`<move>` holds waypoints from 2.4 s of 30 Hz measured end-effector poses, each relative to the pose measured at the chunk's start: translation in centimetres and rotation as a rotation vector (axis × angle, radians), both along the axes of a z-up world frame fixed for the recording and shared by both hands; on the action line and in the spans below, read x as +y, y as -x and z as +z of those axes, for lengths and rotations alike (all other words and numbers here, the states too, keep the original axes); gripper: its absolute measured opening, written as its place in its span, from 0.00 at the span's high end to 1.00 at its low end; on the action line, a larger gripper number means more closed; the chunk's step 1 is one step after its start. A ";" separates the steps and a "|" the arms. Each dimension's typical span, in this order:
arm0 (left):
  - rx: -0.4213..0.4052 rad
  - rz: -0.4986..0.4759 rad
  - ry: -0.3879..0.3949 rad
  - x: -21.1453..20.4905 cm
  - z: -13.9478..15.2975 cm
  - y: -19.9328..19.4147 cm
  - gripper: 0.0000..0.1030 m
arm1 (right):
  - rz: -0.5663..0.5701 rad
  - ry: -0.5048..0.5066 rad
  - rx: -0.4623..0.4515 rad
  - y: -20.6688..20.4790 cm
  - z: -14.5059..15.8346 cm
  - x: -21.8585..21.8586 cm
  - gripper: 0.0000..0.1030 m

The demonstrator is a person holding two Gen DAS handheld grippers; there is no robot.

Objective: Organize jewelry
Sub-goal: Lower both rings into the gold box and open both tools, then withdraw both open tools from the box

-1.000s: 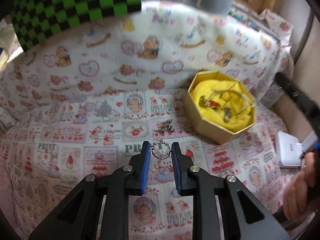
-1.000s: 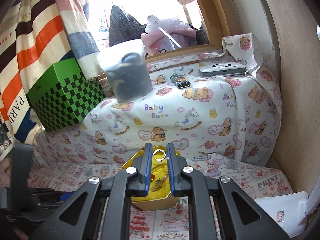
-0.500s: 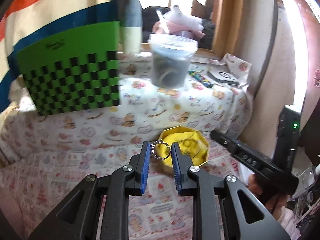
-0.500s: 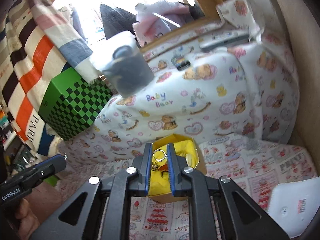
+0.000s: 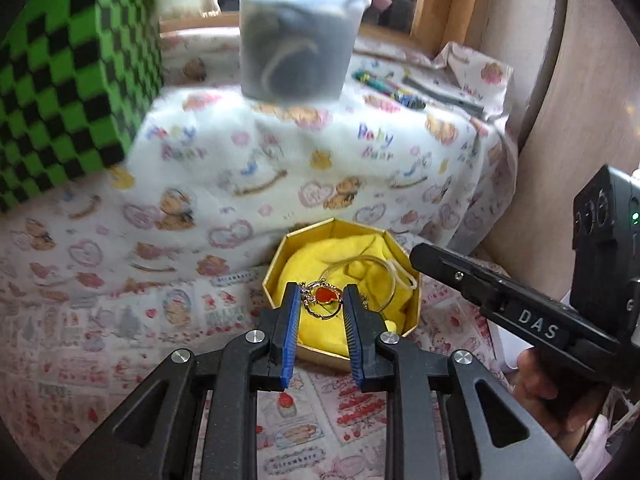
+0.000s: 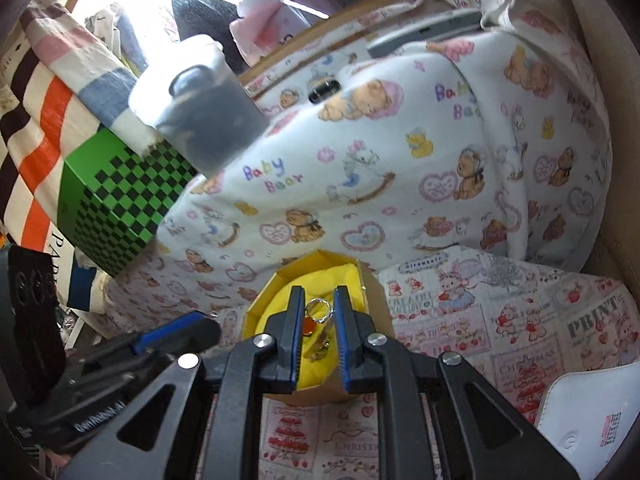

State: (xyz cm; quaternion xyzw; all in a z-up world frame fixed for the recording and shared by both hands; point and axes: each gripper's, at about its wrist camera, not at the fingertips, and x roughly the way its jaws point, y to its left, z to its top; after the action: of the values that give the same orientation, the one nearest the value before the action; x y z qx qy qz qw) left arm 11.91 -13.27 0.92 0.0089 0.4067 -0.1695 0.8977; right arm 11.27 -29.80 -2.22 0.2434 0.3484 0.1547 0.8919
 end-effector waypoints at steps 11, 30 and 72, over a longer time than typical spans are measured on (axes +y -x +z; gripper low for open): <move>0.021 0.005 -0.010 -0.7 -1.7 -1.3 0.80 | 0.004 0.028 0.013 -0.5 -0.2 0.3 0.87; -0.082 0.086 0.026 2.6 0.8 0.9 0.61 | -0.083 0.114 -0.041 0.7 1.1 0.5 0.83; -0.228 0.354 0.022 13.3 -2.8 4.2 0.19 | -0.146 0.445 -0.254 3.2 1.8 5.3 0.20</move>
State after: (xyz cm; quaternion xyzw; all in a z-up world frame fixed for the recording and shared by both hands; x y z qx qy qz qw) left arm 7.70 -0.02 -1.90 -0.0531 0.2960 -0.0116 0.9536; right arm 8.09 -24.53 -0.40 0.0443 0.2407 0.0387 0.9688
